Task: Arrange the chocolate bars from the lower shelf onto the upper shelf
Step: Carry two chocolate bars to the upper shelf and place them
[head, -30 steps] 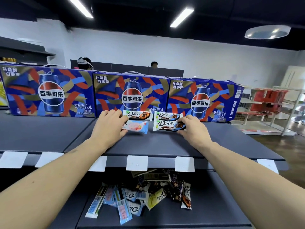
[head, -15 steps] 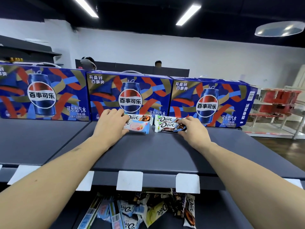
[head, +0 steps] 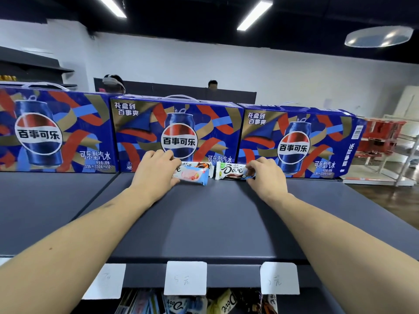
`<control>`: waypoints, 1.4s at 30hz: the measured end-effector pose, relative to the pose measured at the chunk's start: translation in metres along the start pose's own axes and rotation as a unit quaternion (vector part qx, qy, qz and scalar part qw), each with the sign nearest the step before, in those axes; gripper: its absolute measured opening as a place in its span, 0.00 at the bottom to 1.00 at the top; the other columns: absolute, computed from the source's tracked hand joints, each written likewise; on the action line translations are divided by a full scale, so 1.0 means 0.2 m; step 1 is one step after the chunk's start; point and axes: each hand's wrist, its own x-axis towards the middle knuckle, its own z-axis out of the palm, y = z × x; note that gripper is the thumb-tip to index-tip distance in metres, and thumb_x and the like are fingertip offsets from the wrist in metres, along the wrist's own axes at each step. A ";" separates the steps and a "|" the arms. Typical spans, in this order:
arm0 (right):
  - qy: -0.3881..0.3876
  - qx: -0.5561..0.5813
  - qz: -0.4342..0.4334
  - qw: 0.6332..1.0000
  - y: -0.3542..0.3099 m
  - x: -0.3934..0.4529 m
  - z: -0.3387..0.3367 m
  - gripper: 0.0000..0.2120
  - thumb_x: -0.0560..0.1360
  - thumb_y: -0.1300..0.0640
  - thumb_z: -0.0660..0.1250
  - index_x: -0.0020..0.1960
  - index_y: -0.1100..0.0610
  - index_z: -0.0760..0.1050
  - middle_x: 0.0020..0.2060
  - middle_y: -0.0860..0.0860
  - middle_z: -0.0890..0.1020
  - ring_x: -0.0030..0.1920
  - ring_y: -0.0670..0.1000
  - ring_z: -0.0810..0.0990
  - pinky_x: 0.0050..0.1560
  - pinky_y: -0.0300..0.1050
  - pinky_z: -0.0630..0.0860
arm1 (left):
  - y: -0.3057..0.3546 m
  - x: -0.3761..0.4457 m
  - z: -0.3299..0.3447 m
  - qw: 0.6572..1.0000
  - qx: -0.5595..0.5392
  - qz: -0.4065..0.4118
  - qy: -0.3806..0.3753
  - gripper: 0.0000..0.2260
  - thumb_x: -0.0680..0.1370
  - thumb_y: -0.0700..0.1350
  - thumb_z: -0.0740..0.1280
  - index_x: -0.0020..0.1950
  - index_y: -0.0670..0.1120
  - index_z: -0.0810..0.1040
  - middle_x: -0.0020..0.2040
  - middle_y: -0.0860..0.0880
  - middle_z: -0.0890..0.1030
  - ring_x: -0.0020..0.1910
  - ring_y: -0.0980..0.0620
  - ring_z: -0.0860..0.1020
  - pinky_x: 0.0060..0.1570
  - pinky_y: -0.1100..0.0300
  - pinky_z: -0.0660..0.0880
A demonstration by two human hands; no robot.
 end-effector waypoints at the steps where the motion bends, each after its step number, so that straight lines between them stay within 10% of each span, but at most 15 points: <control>1: -0.001 0.000 0.002 1.000 -0.01 0.00 0.00 0.17 0.74 0.56 0.70 0.62 0.51 0.76 0.57 0.50 0.78 0.57 0.54 0.73 0.54 0.48 0.73 | 0.00 0.00 0.01 1.000 0.000 -0.001 -0.001 0.19 0.75 0.59 0.67 0.62 0.52 0.75 0.54 0.52 0.75 0.54 0.49 0.73 0.57 0.56 0.67; 27: -0.081 0.094 -0.145 0.982 -0.63 -0.15 -0.03 0.16 0.78 0.48 0.62 0.61 0.55 0.76 0.56 0.53 0.78 0.60 0.56 0.73 0.57 0.51 0.73 | -0.19 -0.32 -0.14 0.991 0.036 -0.113 -0.054 0.17 0.75 0.56 0.68 0.62 0.53 0.75 0.54 0.51 0.75 0.54 0.49 0.75 0.52 0.56 0.69; 42: -0.091 0.096 -0.061 0.989 -0.91 -0.03 0.06 0.06 0.75 0.55 0.61 0.46 0.52 0.77 0.45 0.48 0.81 0.46 0.53 0.78 0.44 0.49 0.76 | -0.53 -0.16 0.06 0.992 0.029 -0.094 -0.077 0.12 0.77 0.53 0.67 0.57 0.50 0.77 0.52 0.48 0.75 0.53 0.48 0.73 0.52 0.55 0.69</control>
